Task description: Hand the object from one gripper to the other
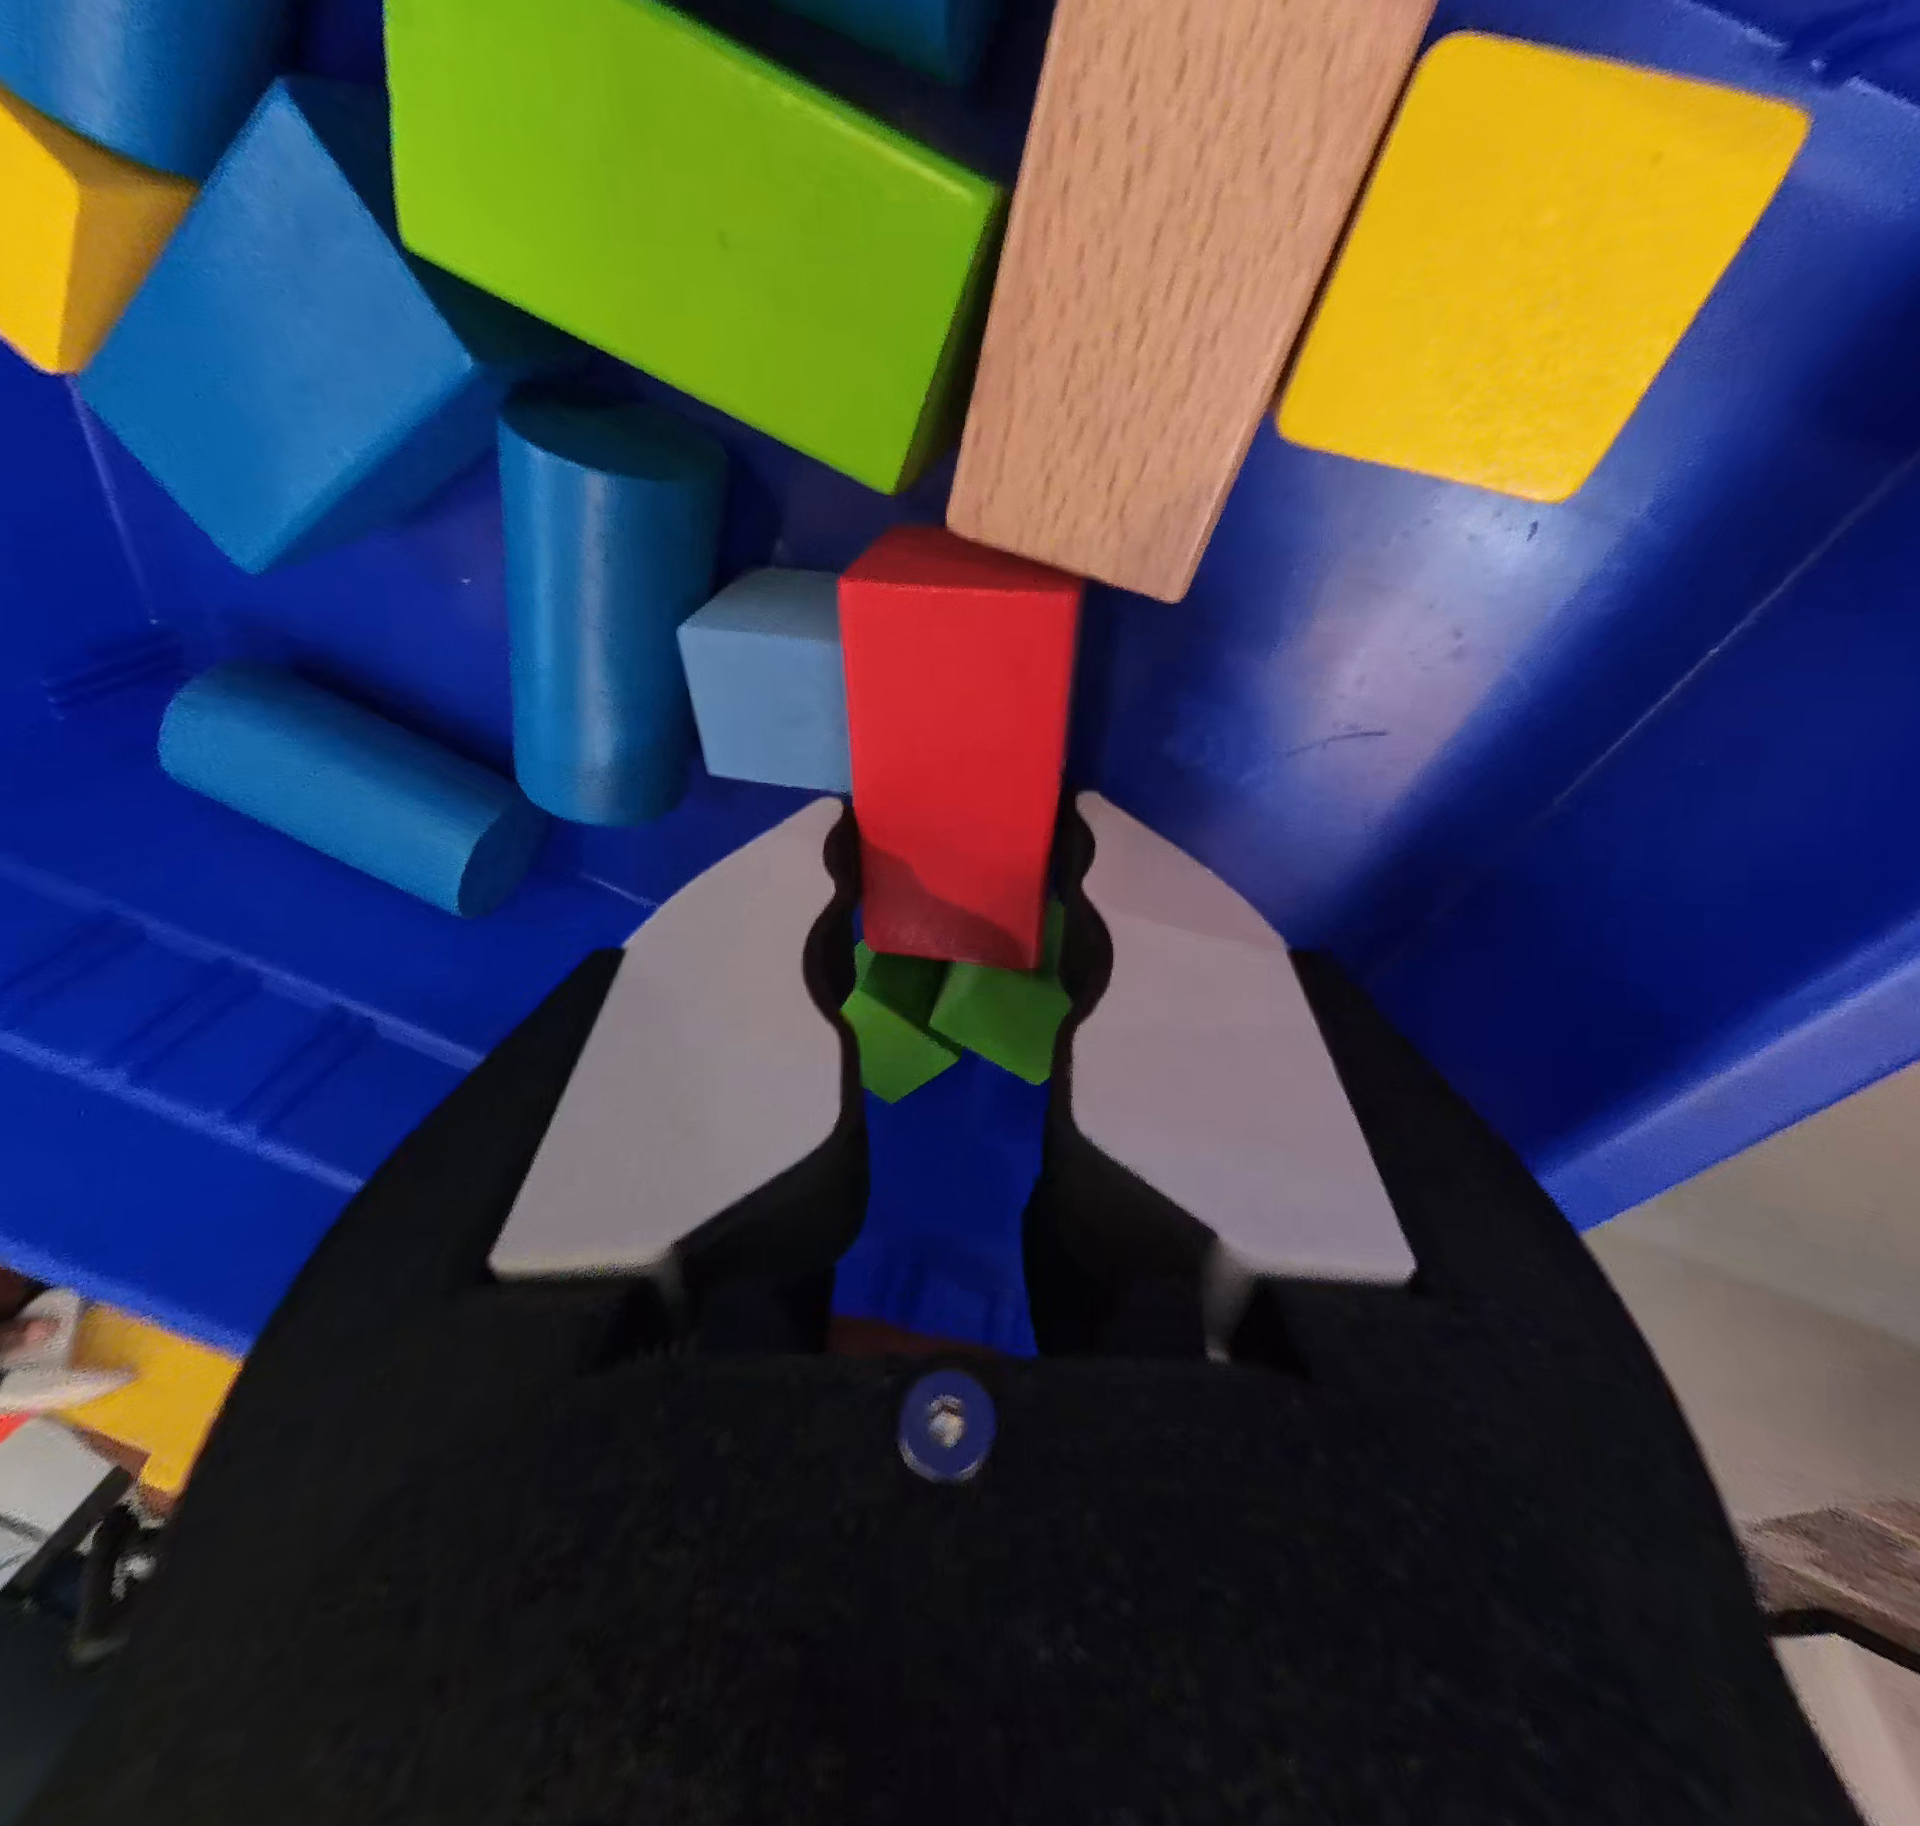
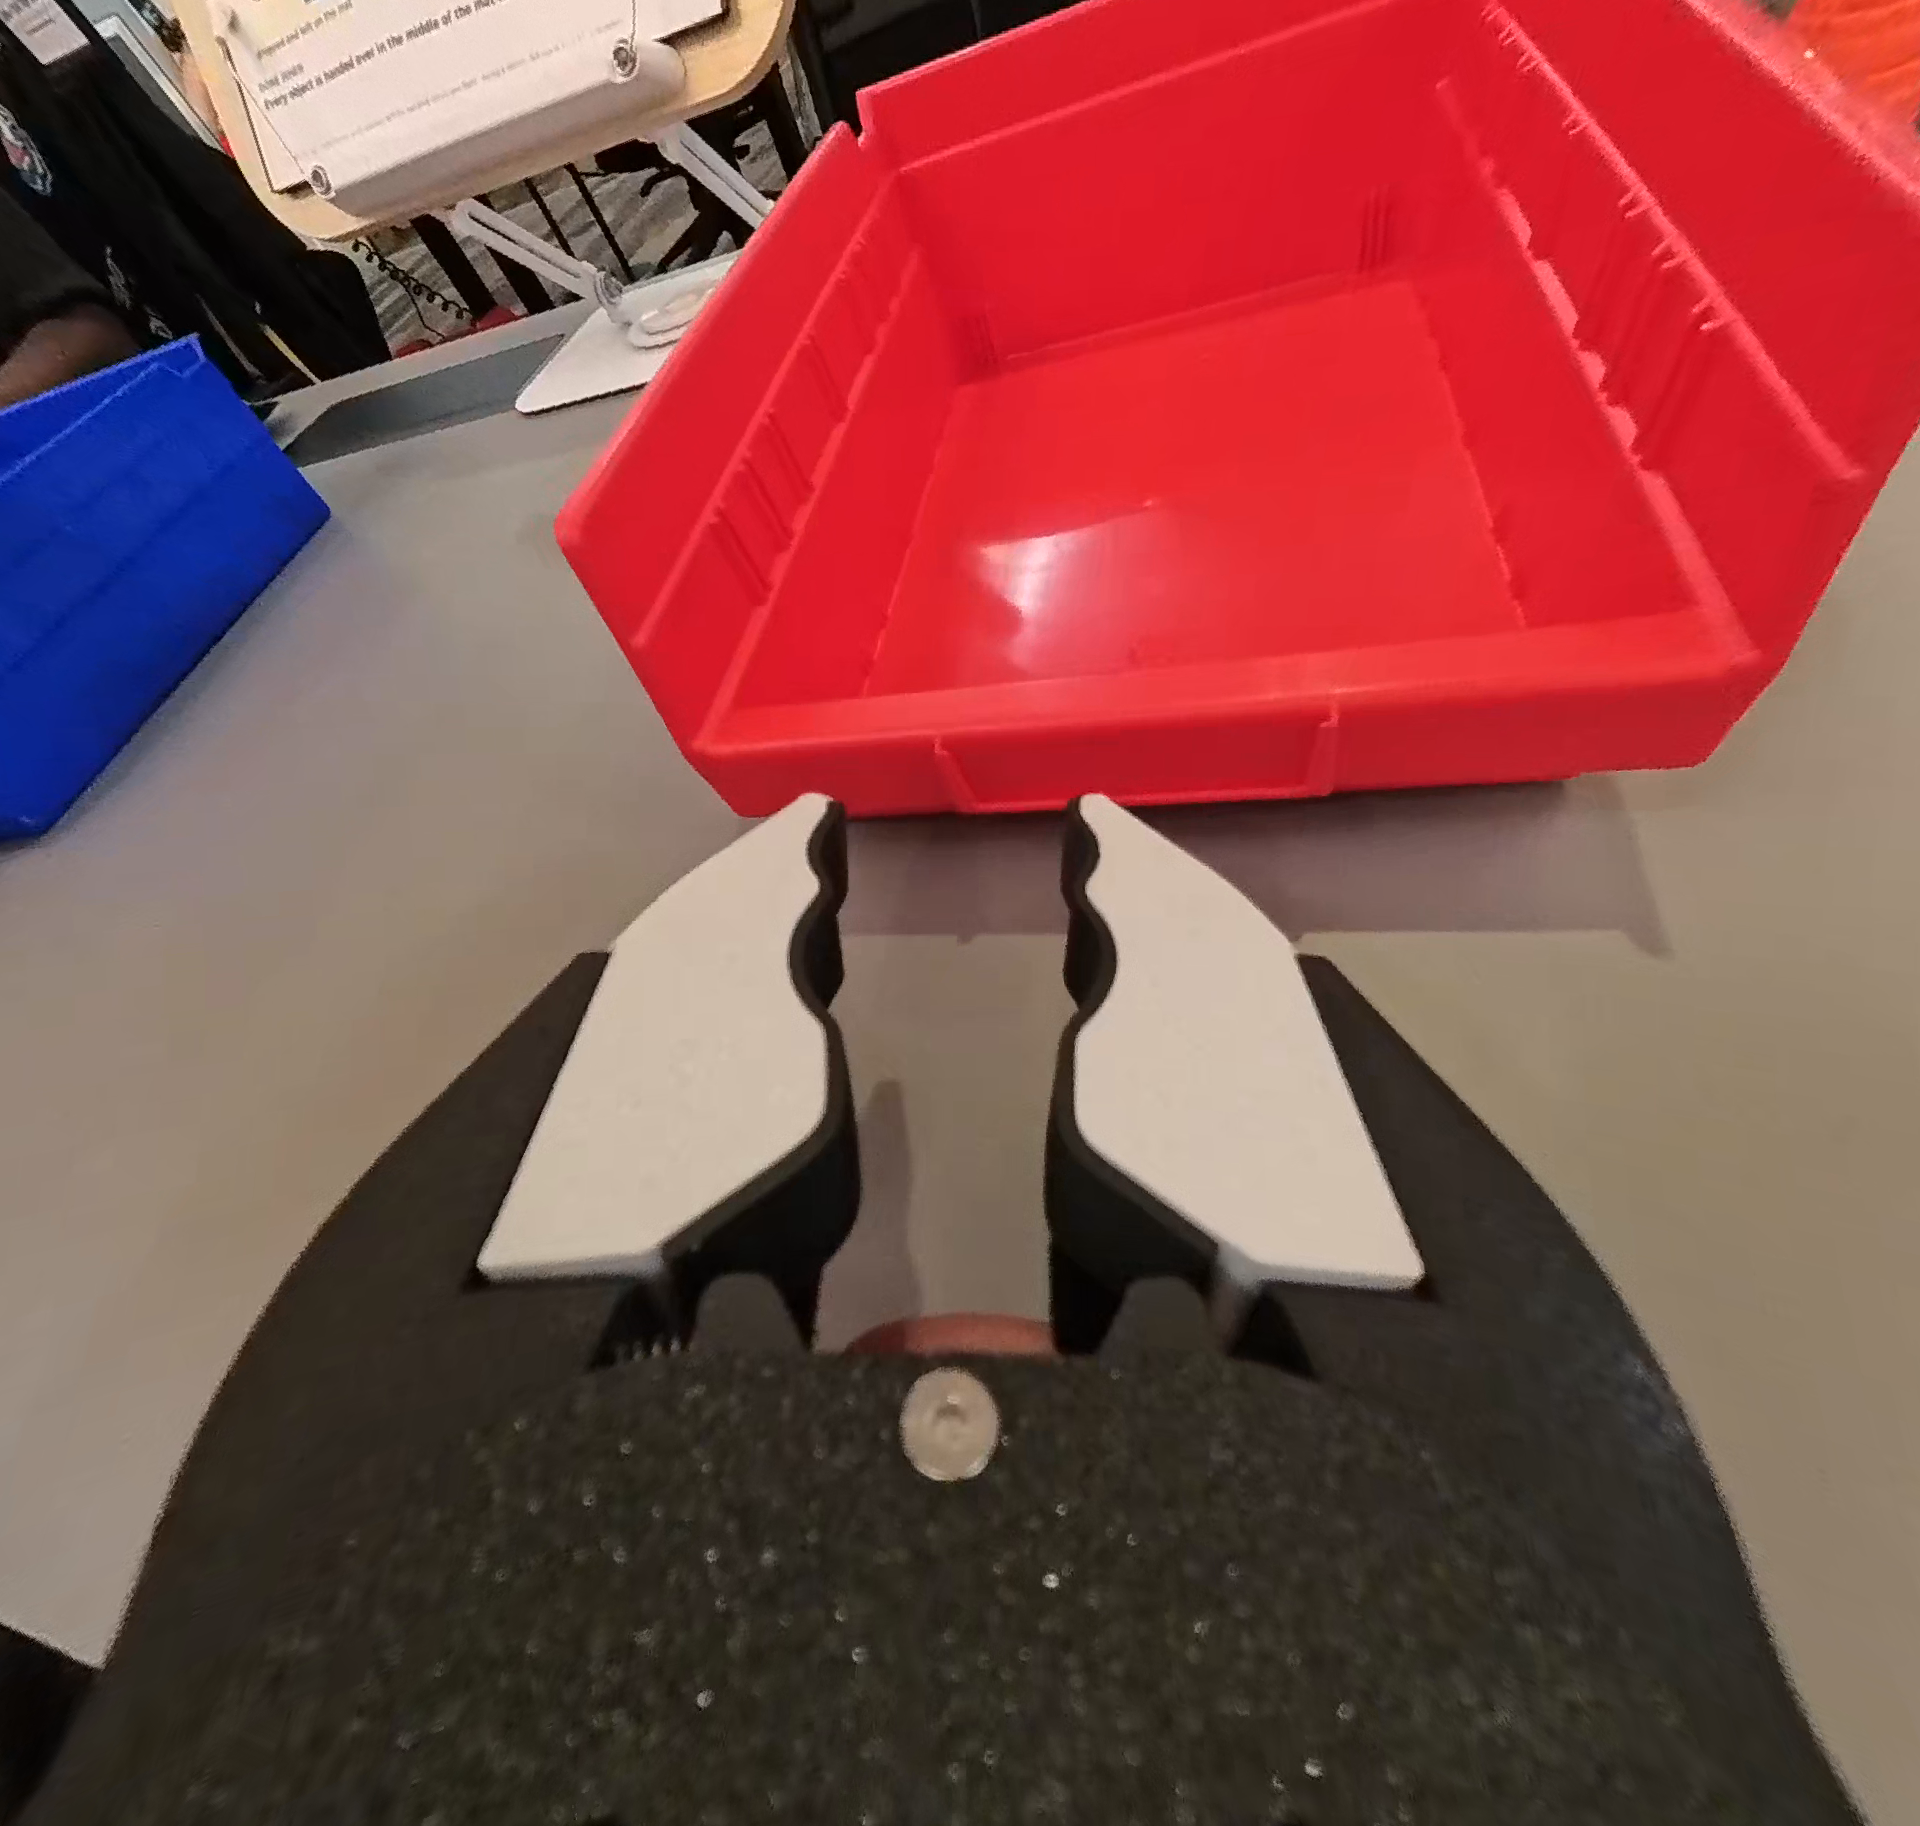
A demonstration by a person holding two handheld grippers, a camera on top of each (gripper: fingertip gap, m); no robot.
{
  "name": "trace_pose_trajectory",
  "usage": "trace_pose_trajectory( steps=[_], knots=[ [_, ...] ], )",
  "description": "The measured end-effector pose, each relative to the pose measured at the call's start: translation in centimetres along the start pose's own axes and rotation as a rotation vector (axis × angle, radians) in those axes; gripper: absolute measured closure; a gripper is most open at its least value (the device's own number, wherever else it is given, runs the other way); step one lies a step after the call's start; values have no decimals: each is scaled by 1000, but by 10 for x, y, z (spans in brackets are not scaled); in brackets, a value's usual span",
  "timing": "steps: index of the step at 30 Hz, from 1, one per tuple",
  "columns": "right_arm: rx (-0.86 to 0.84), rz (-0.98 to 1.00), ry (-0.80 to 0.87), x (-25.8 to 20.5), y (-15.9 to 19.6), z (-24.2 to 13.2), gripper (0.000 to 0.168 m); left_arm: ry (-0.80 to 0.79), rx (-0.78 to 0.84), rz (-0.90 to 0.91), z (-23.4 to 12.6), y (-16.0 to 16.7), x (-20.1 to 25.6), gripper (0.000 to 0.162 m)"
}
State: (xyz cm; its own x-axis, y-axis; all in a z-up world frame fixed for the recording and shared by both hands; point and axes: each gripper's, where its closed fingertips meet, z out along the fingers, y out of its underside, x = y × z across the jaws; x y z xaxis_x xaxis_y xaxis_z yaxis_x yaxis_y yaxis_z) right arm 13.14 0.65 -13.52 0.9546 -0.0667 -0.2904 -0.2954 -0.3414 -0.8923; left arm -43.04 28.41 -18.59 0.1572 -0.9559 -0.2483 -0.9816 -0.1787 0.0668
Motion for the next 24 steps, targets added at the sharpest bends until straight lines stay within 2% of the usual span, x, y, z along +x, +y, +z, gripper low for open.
trace_pose_trajectory(
  steps=[3,7,12,15,18,21,24],
  knots=[
    [5,-8,-11,-4,-3,-2,129,-48,41,-25,-19,1,-3,126],
    [15,-48,-14,-11,-8,-5,129,-76,209,-101,-68,5,15,127],
    [42,-66,-77,-37,-15,-7,130,57,563,-208,-123,7,85,127],
    [38,-83,-107,-50,-12,-9,130,82,726,-295,-155,10,127,127],
    [52,-90,-138,-62,-16,-13,130,123,892,-376,-200,-4,173,127],
    [60,-129,-132,-67,-20,-16,130,205,1061,-466,-262,-34,213,127],
    [71,-139,-136,-69,-23,-20,130,309,1133,-449,-323,-67,248,127]
  ],
)
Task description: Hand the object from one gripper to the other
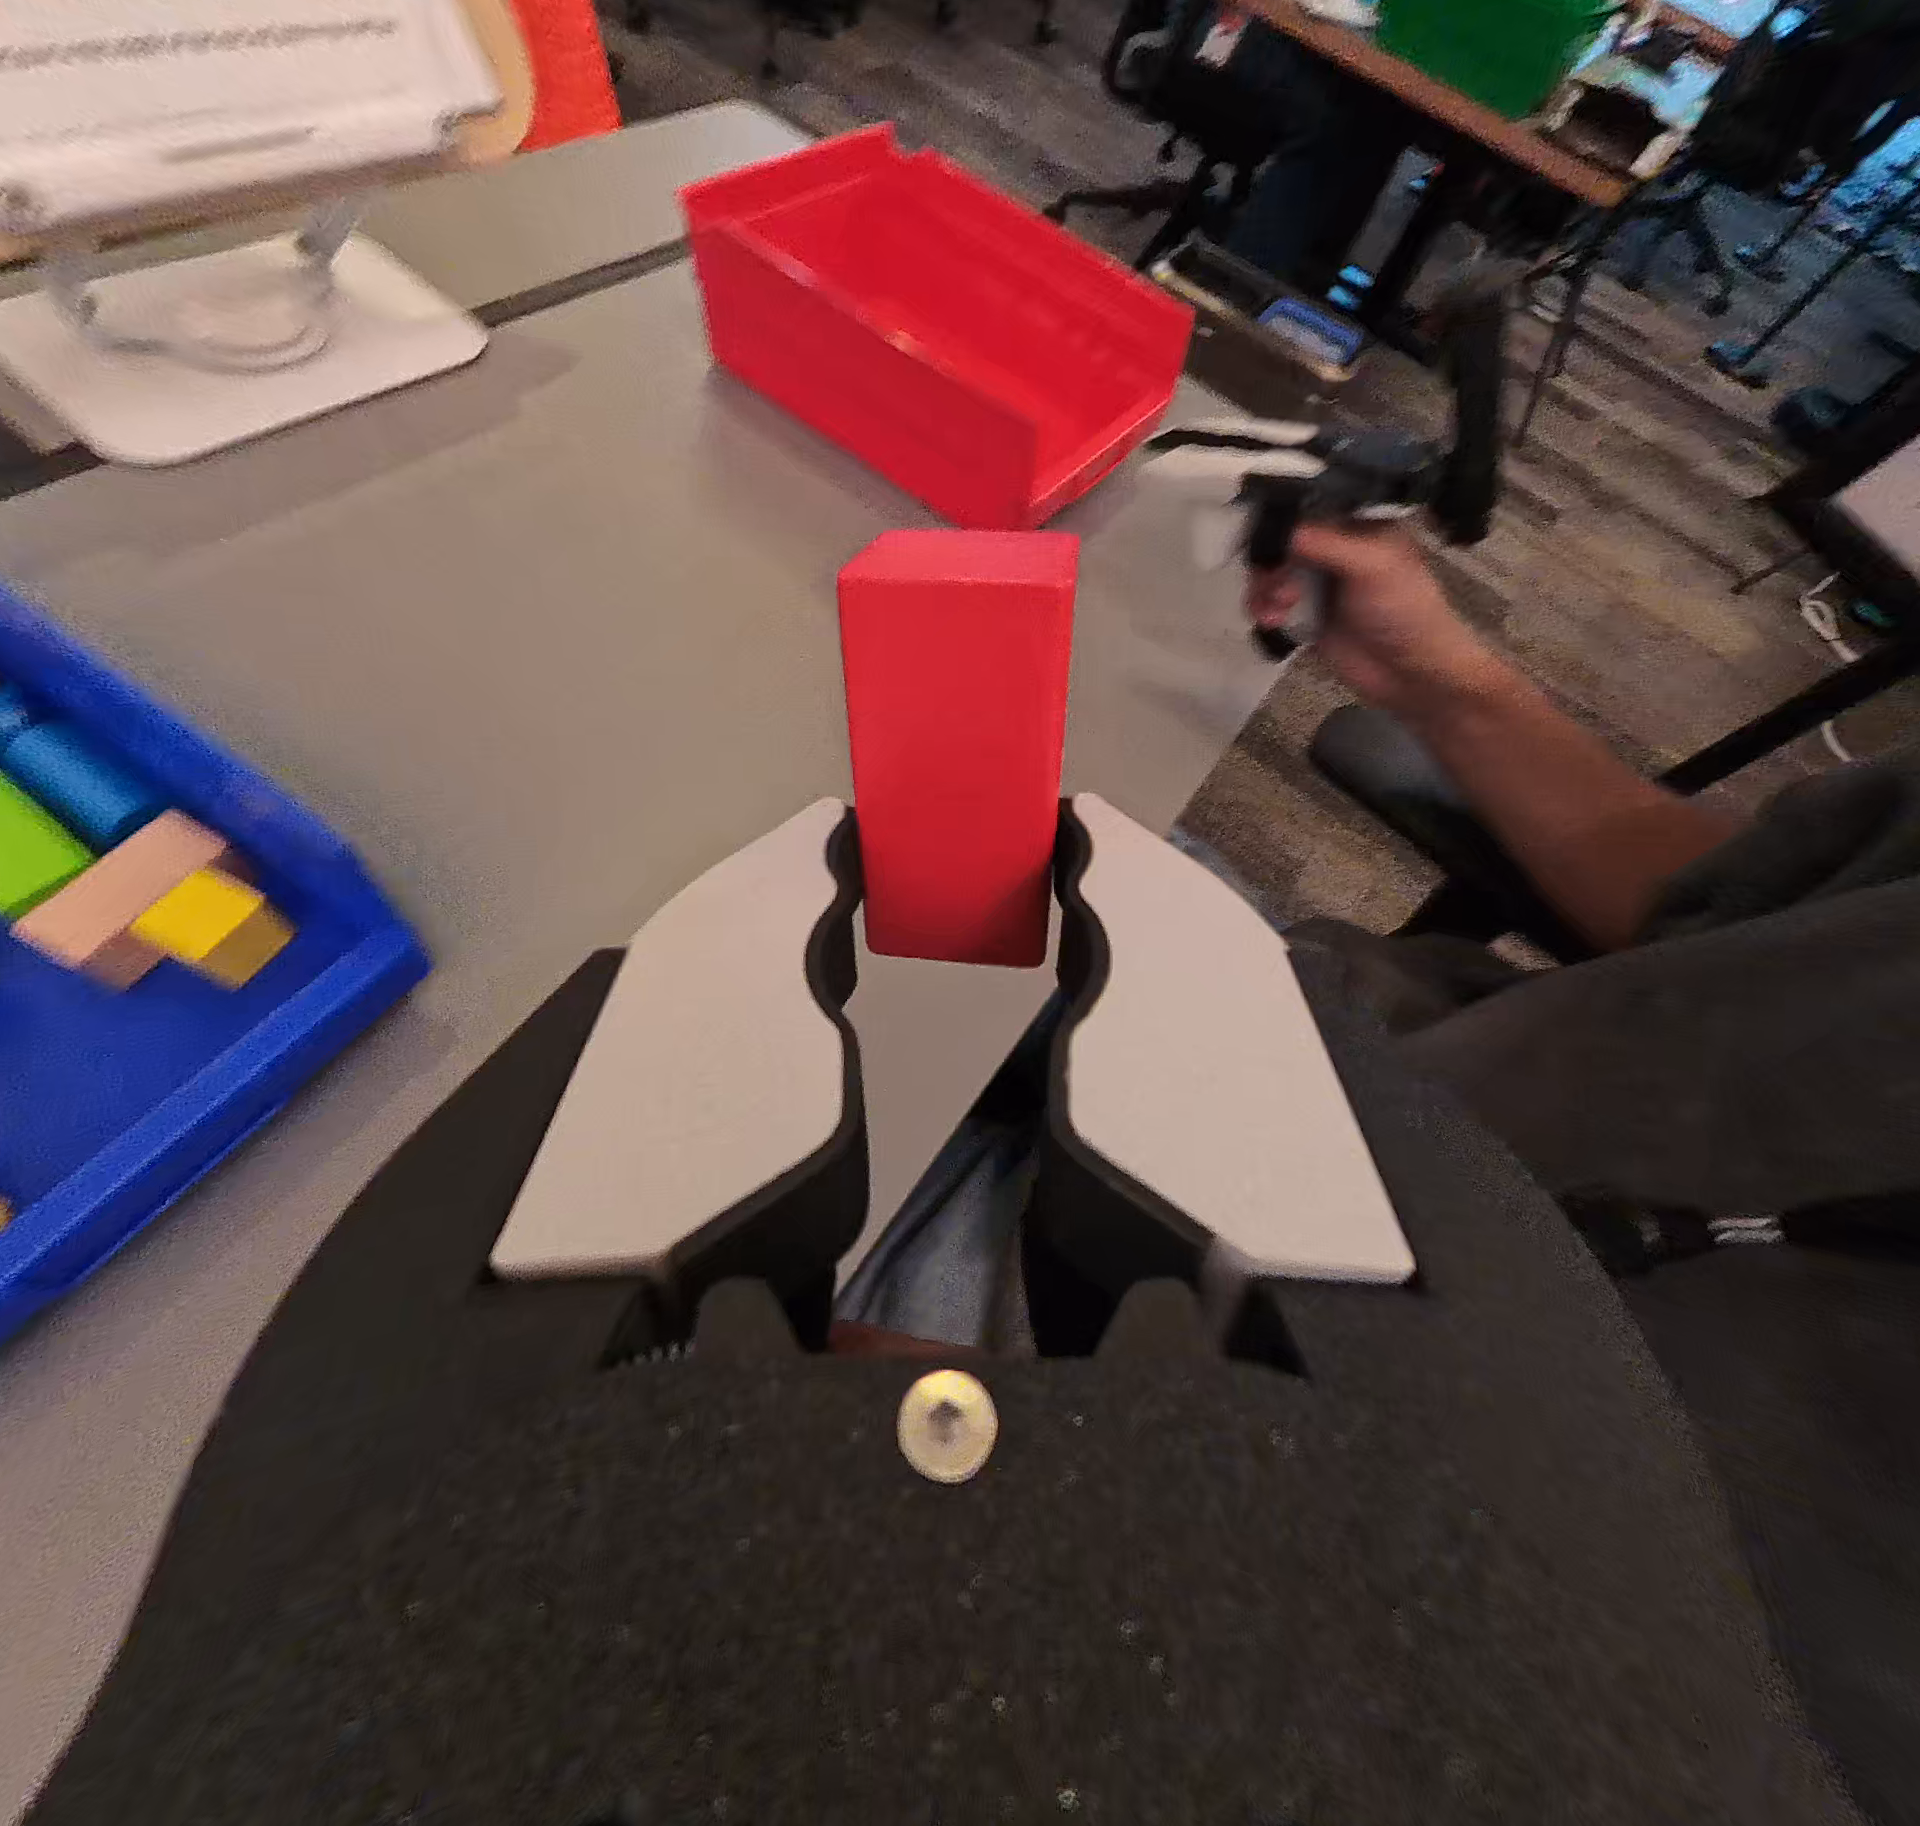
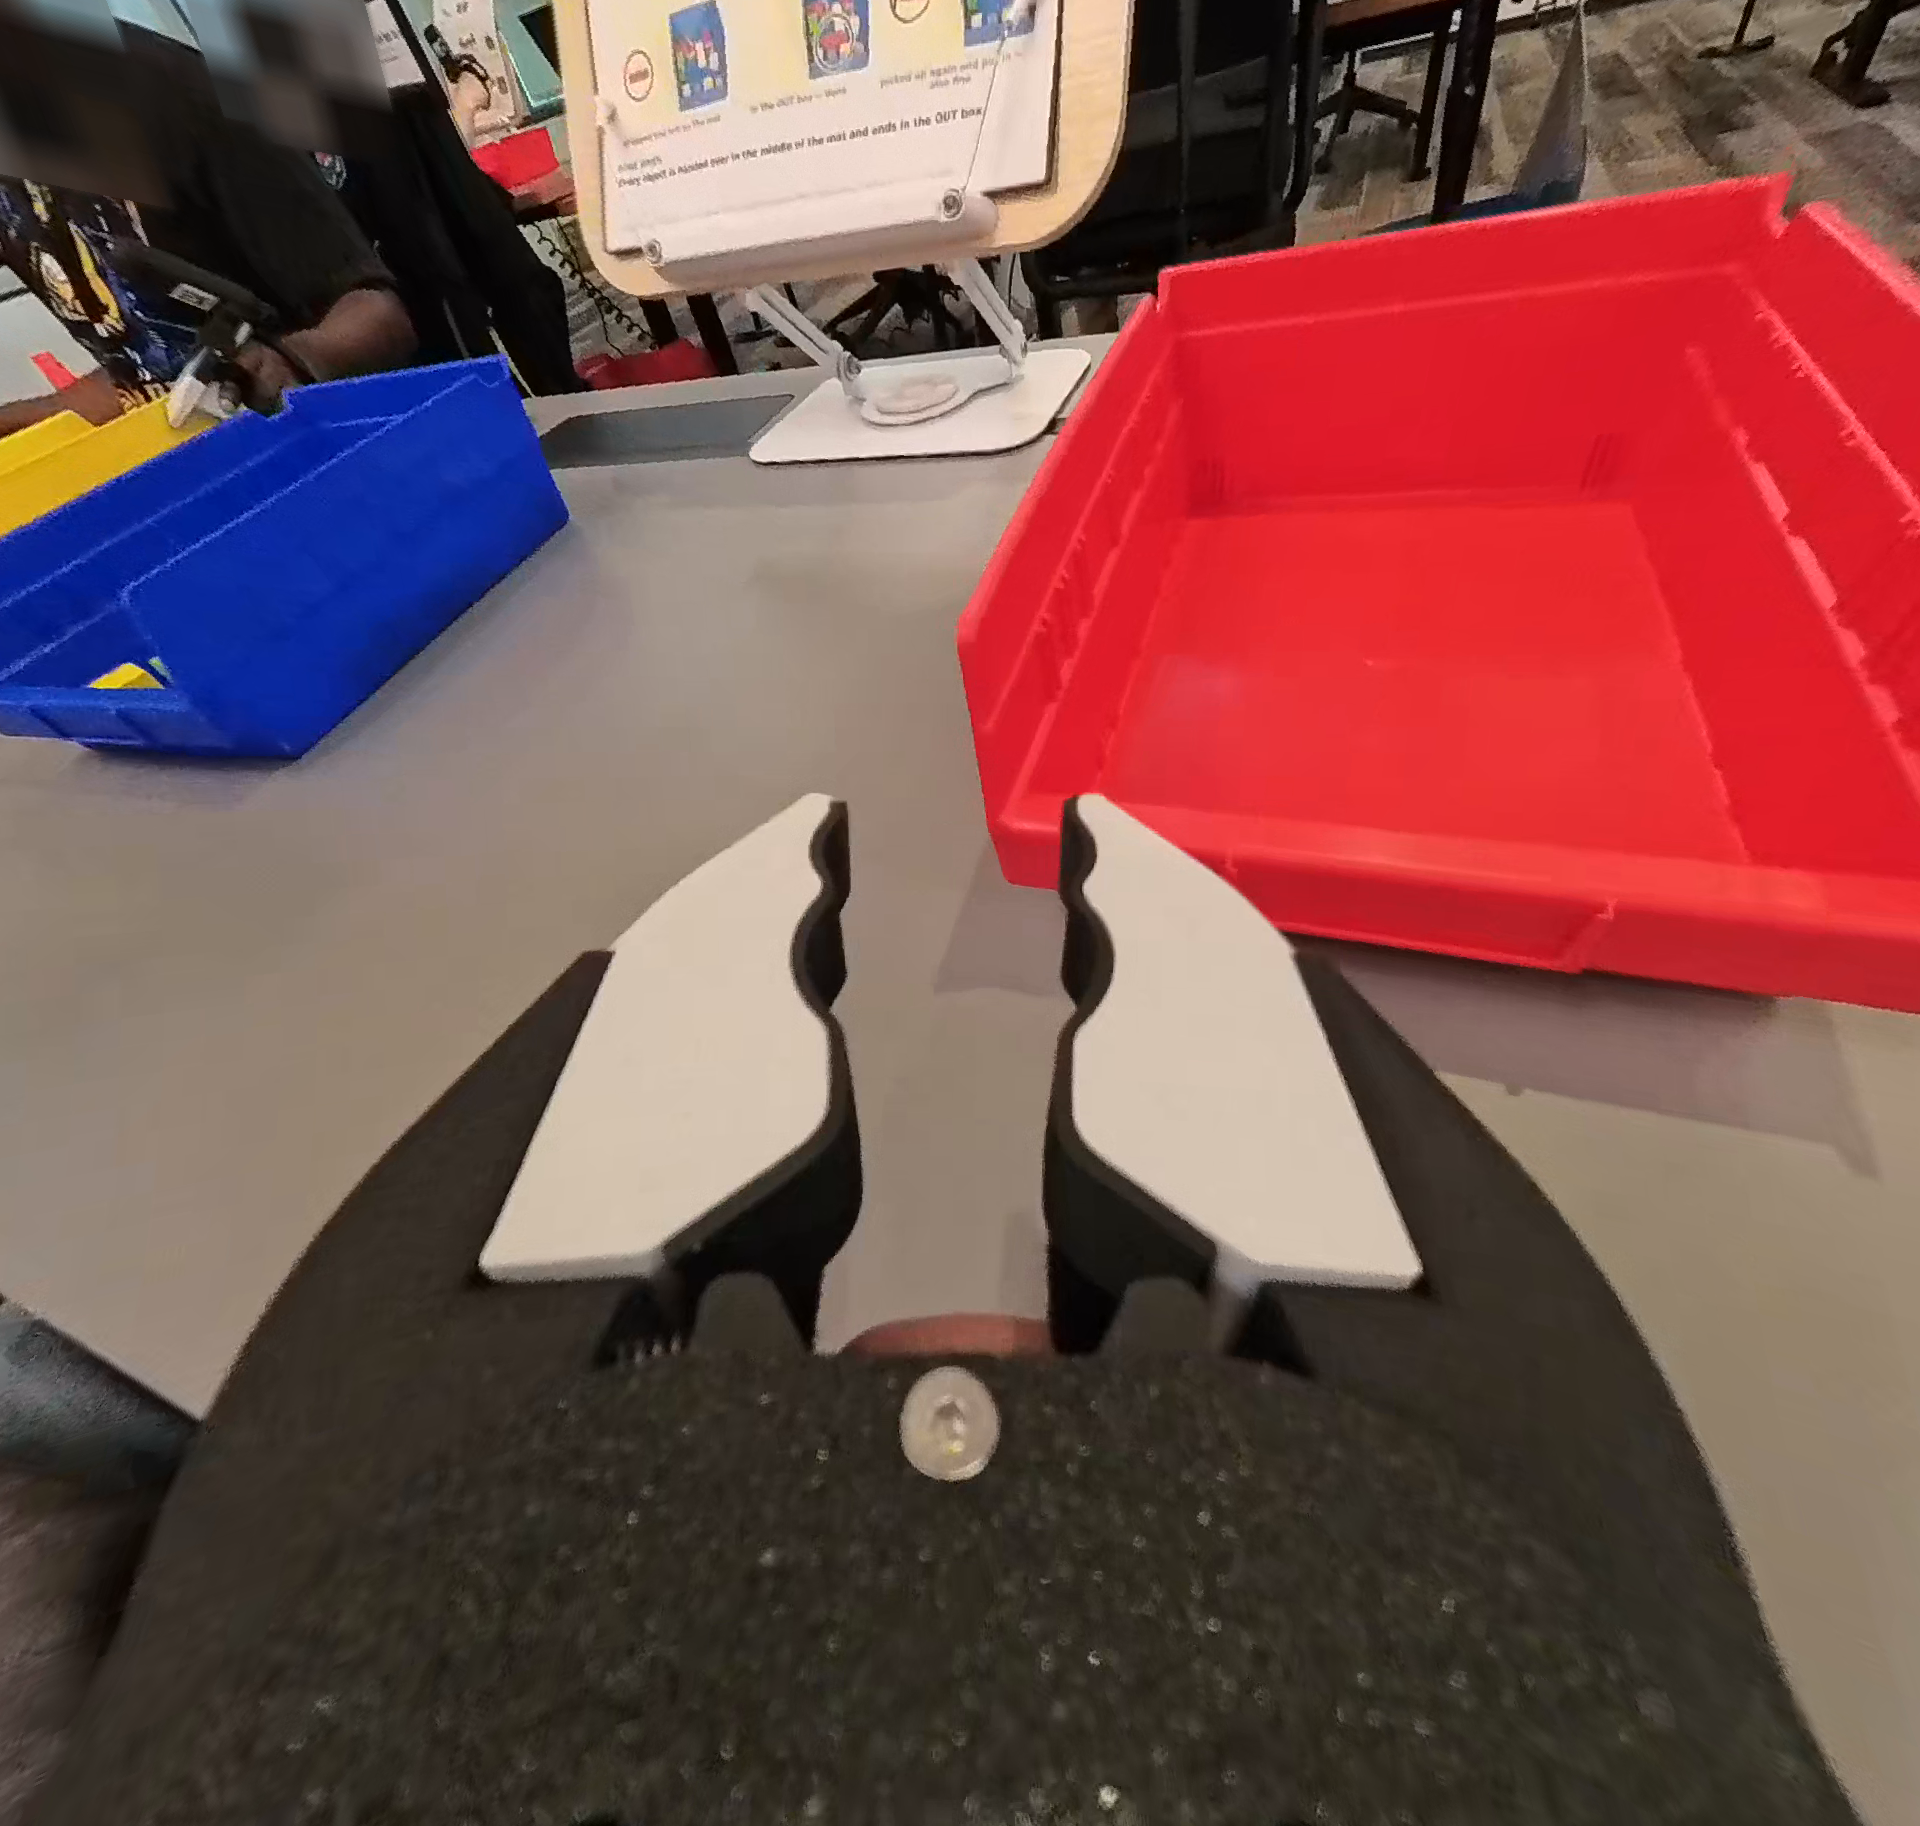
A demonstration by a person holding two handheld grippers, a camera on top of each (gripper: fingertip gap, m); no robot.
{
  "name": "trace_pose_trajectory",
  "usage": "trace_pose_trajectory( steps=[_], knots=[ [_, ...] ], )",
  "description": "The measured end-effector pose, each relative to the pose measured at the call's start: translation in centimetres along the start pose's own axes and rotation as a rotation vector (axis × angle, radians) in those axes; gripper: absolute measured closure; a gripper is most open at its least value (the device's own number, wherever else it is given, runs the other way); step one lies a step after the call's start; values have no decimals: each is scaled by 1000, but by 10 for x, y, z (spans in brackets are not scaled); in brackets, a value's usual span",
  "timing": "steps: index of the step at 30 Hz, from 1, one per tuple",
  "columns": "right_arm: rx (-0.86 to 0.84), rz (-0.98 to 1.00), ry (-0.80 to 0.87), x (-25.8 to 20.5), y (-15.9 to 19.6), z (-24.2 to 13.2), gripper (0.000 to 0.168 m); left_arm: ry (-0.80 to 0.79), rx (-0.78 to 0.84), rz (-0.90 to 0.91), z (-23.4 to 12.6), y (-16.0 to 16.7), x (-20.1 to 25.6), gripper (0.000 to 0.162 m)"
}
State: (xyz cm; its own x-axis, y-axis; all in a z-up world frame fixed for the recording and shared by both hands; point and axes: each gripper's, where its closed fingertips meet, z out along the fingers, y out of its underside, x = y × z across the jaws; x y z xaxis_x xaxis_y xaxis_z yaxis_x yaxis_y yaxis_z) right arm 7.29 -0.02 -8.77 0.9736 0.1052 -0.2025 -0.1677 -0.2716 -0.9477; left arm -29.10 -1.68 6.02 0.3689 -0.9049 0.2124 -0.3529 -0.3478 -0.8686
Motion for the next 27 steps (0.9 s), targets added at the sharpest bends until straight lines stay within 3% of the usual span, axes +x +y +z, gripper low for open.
trace_pose_trajectory(
  steps=[4,7,15,21,25,27],
  knots=[
    [27,-6,-11,-2,-7,-7,130,110,74,17,9,-65,54,127],
    [59,-48,-23,-3,-18,-12,129,232,118,2,26,-101,66,128],
    [124,-291,-227,-29,-88,-11,127,434,203,-231,109,-162,-8,128],
    [136,-571,-471,-88,-150,40,122,530,176,-525,175,-131,-98,128],
    [32,-708,-656,-133,-137,104,122,563,165,-653,193,-102,-136,128],
    [-35,-710,-747,-152,-118,137,111,593,100,-704,202,-88,-141,128]
  ],
)
